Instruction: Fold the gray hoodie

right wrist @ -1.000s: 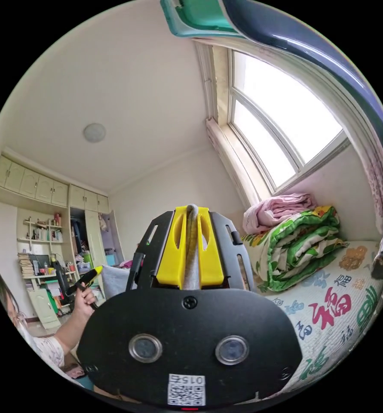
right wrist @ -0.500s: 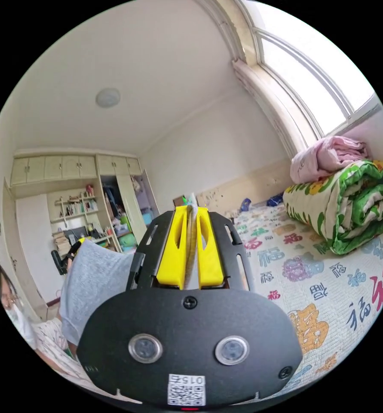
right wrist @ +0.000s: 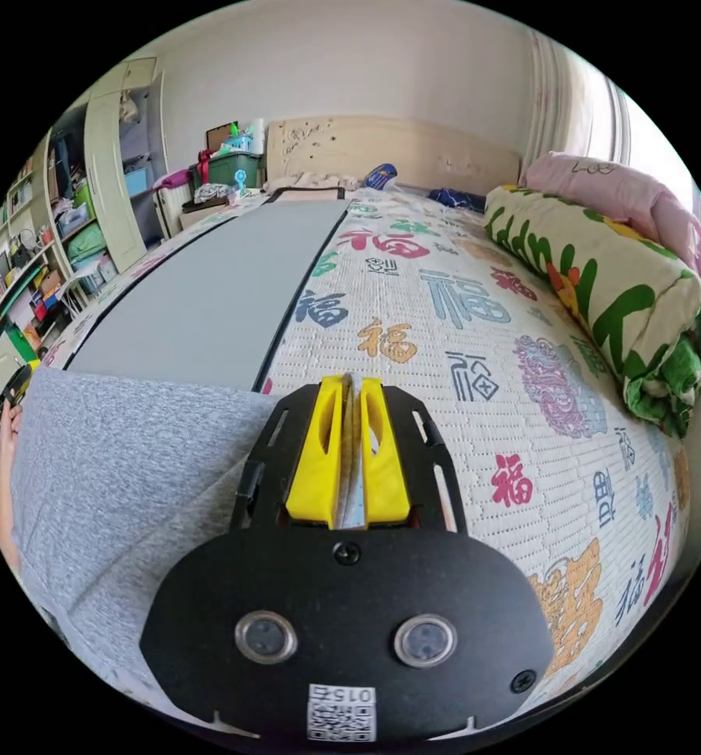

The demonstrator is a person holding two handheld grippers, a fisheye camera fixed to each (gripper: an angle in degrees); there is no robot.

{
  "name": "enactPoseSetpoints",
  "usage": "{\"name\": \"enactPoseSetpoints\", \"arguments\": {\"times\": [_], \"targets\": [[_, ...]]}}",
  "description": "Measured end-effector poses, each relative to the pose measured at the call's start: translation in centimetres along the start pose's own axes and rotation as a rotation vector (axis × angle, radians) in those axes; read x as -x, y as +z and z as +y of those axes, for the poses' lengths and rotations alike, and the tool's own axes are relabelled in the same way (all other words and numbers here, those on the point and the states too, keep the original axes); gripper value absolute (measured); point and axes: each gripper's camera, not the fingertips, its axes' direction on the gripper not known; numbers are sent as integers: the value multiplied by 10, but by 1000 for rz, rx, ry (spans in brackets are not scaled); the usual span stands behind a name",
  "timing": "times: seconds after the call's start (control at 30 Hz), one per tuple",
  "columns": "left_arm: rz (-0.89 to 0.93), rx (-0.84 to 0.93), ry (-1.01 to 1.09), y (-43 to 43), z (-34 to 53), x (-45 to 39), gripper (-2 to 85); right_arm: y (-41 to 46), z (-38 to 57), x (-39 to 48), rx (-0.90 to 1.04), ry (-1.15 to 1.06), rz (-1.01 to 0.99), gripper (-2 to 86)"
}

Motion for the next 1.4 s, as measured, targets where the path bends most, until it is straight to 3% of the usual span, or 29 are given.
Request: {"name": "enactPoseSetpoints", "arguments": {"times": [0.17, 0.3, 0.43, 0.57, 0.73, 0.87, 0.93, 1.0, 1.1, 1.4], "targets": [[6, 82, -21, 1, -28, -9, 13, 19, -22, -69, 16, 133, -81, 61], [-37, 93, 133, -56, -34, -43, 24, -19, -4, -121, -8, 109, -73, 59], [-115, 5, 353, -147, 24, -99, 93, -91, 83, -158, -62, -38, -378, 78], [54, -50, 396, -195, 111, -111, 73, -123, 180, -200, -110, -36, -579, 105], [105, -134, 157, -233, 194, -79, 101, -129, 291, -253, -201, 101, -565, 124], [102, -165, -5, -247, 196, -61, 143, -121, 293, -269, -213, 114, -556, 139], [214, -145, 14, -242, 194, -67, 134, -109, 282, -279, -221, 158, -559, 132], [206, -80, 30, -230, 192, -71, 124, -97, 274, -282, -214, 140, -602, 121], [272, -117, 9, -235, 194, -63, 98, -85, 269, -292, -215, 163, -515, 62], [147, -126, 94, -261, 196, -63, 49, -83, 284, -340, -270, 147, -465, 14]]}}
